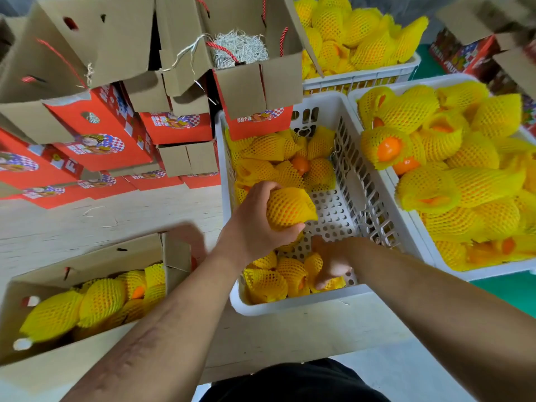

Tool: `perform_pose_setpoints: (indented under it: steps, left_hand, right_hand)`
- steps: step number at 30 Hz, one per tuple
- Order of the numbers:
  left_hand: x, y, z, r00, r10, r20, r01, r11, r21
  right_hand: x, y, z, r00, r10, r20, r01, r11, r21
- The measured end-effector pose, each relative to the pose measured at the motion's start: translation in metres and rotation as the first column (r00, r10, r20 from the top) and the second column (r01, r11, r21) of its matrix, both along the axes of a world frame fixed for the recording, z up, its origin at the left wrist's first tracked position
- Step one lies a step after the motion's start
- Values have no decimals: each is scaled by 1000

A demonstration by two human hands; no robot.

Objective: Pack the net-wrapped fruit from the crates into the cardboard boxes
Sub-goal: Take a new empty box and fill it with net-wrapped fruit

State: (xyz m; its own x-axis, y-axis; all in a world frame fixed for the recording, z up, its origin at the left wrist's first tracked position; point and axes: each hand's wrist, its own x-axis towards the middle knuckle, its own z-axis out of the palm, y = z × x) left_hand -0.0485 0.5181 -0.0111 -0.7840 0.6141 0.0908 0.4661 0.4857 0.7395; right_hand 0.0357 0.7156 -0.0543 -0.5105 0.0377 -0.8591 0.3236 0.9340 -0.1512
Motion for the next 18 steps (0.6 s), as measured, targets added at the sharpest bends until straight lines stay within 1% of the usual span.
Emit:
perform_pose_setpoints:
  steps: [3,5,6,7,8,9,10,11,12,13,15,16,17,18]
  left_hand:
    - [2,-3,3,996,39,76,-45,996,82]
    - [3,-7,7,996,39,81,-50,989,142]
    - [3,-9,9,996,39,85,-53,984,173]
    - [4,-11,12,994,48,98,-68,975,212]
    - [5,-12,15,989,65,136,-99,959,264]
    - [8,-14,19,975,76,209,-143,935,324]
    - [11,-16,23,950,72,304,-195,897,396]
    - [14,-19,27,920,59,388,-249,852,460]
    - [16,-27,31,892,59,448,-307,806,506]
    - [17,-37,36,865,92,493,-379,765,521]
    - [12,-70,45,792,193,580,-526,699,485]
    - [7,-92,48,748,220,626,-583,669,462]
    - [2,-117,49,724,221,653,-607,654,451]
    - [-2,-144,50,726,224,650,-605,656,450]
  right_hand:
    - [-1,4,12,989,-130,-71,129,991,-19]
    - [-1,10,24,970,-193,-149,191,981,-27]
    - [1,11,32,946,-266,-183,254,963,-87]
    - [4,11,39,897,-378,-230,333,919,-210]
    - [7,9,46,822,-502,-267,389,839,-380]
    - [9,2,56,741,-608,-285,397,739,-545]
    - [11,-10,68,664,-690,-288,375,640,-670]
    - [10,-24,80,592,-756,-278,351,553,-755]
    - [7,-43,90,527,-807,-267,334,485,-808]
    - [4,-64,99,464,-845,-266,319,440,-840]
    - [-6,-113,111,347,-903,-254,283,359,-889]
    - [-11,-139,113,303,-923,-238,278,324,-904]
    - [-17,-166,114,271,-936,-227,284,303,-910]
    - [-24,-194,113,257,-941,-219,282,290,-915]
